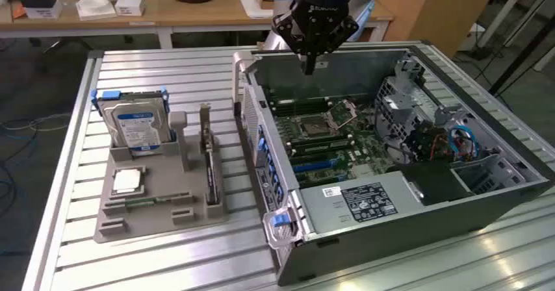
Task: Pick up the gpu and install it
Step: 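Reach for the gpu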
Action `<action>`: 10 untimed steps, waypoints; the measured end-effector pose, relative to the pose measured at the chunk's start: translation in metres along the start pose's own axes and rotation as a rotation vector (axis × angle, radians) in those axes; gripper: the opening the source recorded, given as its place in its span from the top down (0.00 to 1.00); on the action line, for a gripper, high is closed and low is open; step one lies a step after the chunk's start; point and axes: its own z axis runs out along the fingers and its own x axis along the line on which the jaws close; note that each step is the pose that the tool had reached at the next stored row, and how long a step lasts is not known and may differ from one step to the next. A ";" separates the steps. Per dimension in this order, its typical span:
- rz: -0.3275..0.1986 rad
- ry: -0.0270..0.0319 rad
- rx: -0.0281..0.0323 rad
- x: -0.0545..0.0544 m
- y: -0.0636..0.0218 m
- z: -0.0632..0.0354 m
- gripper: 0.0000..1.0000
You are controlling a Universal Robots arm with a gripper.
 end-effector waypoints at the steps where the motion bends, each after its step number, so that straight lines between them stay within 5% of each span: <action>1: 0.000 0.0001 0.0001 0.000 0.0000 0.0000 0.89; 10: 0.000 0.0000 -0.0001 0.002 -0.0001 0.0002 0.89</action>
